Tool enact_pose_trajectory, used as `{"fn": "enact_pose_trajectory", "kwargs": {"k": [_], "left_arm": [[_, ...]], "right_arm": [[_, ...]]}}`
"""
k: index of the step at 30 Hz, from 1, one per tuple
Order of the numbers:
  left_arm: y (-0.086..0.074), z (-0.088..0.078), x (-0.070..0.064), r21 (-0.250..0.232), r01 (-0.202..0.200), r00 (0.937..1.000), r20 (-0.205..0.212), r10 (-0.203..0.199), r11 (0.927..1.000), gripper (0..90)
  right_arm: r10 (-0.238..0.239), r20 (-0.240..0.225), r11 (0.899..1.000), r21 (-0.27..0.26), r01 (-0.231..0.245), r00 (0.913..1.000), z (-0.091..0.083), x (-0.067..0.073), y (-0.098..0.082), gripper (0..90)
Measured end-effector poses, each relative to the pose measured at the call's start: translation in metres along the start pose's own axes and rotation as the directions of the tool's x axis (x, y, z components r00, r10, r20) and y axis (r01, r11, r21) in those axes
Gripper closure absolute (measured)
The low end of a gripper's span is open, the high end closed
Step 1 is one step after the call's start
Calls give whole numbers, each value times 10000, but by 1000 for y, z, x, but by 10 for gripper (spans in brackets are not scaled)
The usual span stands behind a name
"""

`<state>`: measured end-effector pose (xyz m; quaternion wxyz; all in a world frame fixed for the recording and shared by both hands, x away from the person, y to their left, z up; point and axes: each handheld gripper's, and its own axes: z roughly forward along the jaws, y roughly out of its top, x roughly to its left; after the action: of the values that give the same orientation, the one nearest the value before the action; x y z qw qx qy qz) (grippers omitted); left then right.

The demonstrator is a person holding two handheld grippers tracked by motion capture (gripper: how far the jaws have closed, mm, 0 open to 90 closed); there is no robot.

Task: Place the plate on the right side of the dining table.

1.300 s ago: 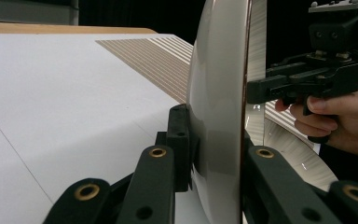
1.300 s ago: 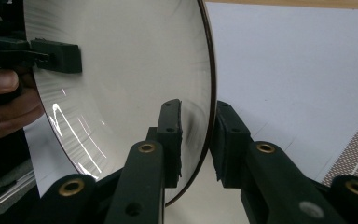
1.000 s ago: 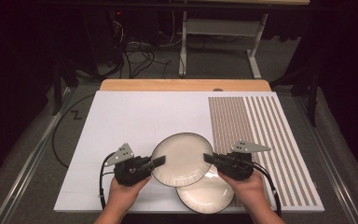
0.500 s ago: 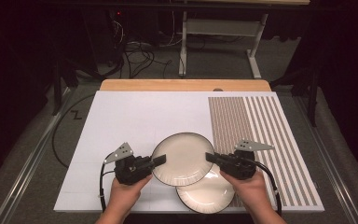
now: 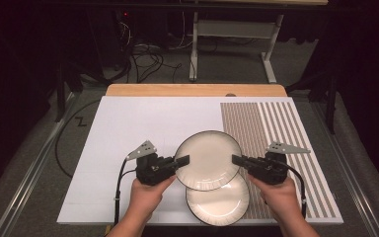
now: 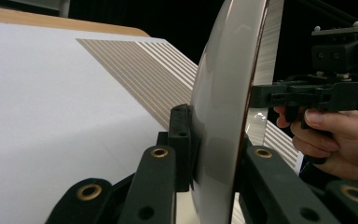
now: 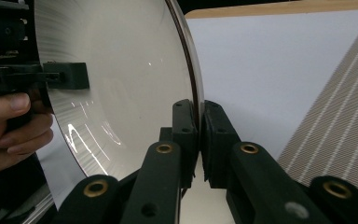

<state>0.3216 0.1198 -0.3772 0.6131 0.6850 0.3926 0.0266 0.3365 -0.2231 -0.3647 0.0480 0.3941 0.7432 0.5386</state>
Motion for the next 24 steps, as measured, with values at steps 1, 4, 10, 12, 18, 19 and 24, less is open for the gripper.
{"fn": "enact_pose_trajectory", "kwargs": {"k": [1,4,10,12,18,19,24], "left_arm": [[2,5,-1,76,-5,10000,32,5,10000,792],[10,19,-3,300,83,9998,198,-89,9995,791],[27,50,-12,762,-9,9988,489,-29,9971,791],[32,61,-15,946,-126,9985,545,74,9954,791],[43,93,-24,1415,-300,9972,725,199,9895,789],[44,98,-24,1488,-317,9970,741,208,9884,788],[48,123,-27,1793,-367,9962,843,218,9831,778]], "right_arm": [[16,58,10000,-48,-16,10000,-3,-3,1,871],[102,235,9998,-149,-99,9997,-13,-11,2,869],[311,582,9985,-464,-285,9978,-36,-29,4,867],[414,715,9976,-588,-372,9966,-44,-35,5,867],[758,1075,9936,-914,-660,9913,-64,-53,3,865],[794,1138,9931,-951,-687,9903,-67,-56,3,864],[970,1478,9906,-1106,-810,9842,-81,-70,-1,865]]}}
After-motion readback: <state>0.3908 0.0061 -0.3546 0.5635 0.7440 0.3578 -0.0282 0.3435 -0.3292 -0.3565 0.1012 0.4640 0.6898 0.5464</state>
